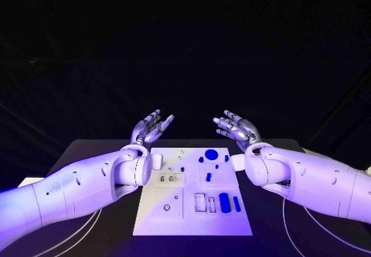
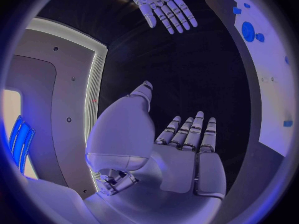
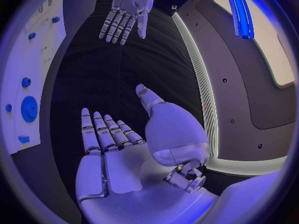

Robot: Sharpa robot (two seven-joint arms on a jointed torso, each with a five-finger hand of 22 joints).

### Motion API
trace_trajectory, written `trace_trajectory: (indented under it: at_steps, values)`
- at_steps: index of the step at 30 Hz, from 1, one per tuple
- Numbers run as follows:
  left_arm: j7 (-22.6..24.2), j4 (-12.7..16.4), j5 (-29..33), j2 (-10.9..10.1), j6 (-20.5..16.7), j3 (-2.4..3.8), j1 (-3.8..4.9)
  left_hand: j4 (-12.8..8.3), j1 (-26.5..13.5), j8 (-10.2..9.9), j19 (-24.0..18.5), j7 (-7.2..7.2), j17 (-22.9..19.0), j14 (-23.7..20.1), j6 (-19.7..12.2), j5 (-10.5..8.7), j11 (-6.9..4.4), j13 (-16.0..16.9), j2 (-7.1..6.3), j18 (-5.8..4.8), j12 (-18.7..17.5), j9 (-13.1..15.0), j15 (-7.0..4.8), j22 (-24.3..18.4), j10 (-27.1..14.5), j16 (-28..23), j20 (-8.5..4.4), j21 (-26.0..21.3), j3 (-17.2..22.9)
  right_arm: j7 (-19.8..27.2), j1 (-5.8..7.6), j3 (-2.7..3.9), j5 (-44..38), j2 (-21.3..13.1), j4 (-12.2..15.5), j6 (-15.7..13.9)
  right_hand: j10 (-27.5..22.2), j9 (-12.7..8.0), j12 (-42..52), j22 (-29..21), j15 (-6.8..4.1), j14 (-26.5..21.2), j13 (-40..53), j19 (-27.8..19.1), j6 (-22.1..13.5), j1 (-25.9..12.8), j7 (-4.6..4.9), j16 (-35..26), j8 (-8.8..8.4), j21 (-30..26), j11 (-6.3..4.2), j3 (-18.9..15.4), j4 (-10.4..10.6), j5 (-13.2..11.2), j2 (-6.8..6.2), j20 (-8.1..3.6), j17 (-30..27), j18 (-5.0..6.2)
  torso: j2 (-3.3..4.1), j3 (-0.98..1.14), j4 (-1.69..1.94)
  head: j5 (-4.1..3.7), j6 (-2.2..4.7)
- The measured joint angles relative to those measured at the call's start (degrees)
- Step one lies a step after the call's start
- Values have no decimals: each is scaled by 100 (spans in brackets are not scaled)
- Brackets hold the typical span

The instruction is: Assemble the parts on the task board

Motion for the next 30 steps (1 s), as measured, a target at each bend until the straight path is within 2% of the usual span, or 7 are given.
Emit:
trace_trajectory:
  at_steps: [4,5,8,11,15,20,30]
  values:
    - [-3,-15,-44,2,117,-3,1,0,117,16,94,5,25,193,144,0,68,17,77,89,1,18,36,21,173,37,53,40,0,-162,75,-31,-238,81,-194,504,409,29,59,35,7,442,31,349,273,203,16,59,41,53,21,48,-86,23,55,21,32,38,-2,-1,0,0,-2]
    - [-5,-16,-55,2,146,-3,1,0,169,24,160,12,33,278,199,0,93,23,83,90,25,24,51,31,246,60,52,68,0,-218,96,-38,-318,106,-252,674,580,40,81,50,1,633,43,495,389,262,24,84,65,86,23,53,-125,23,69,24,42,117,-2,-1,0,0,-2]
    - [-7,-17,-79,2,197,-3,1,0,238,54,414,23,68,617,414,0,154,46,152,88,46,41,81,67,520,117,56,153,0,-327,135,-52,-473,146,-348,1003,1224,75,167,89,-43,1300,83,966,820,420,54,157,125,171,0,88,-232,23,106,33,79,167,-2,-1,1,0,-3]
    - [-9,-18,-92,2,235,-3,0,-55,306,112,902,47,120,1175,763,0,198,74,220,184,109,71,82,138,969,225,61,297,-11,-417,154,-59,-603,168,-403,1274,2012,123,261,129,-132,2042,117,1470,1451,555,99,237,207,290,-65,152,-342,46,138,33,115,305,-2,-3,1,0,-3]
    - [29,141,-110,-347,406,-3,0,-162,394,286,1834,105,196,1946,1586,0,159,146,309,315,281,143,-19,273,1969,421,46,615,-33,-380,203,-55,-1186,14,-543,1256,2751,160,305,145,-251,2747,132,1968,2248,651,180,277,263,412,-163,270,-461,46,127,-2,130,393,82,-12,-24,-74,7]
    - [58,412,-120,-481,524,-6,-6,-278,485,477,2869,252,293,2837,2607,0,42,187,400,447,445,205,-207,408,3038,658,-23,986,-58,-353,223,-49,-1749,-123,-542,1104,3377,190,305,145,-376,3373,140,2423,3065,671,308,277,285,511,-264,446,-570,45,107,-72,139,480,209,-21,-16,-127,56]
    - [82,1014,-161,-879,646,39,9,-442,568,548,3921,459,485,3848,3529,0,-142,203,483,538,478,211,-456,477,4045,808,-193,1295,-67,-375,355,2,-3033,-236,-463,953,4040,219,271,144,-555,4091,151,2947,3909,676,499,277,285,618,-394,791,-661,45,21,-228,156,481,428,-54,57,-206,129]
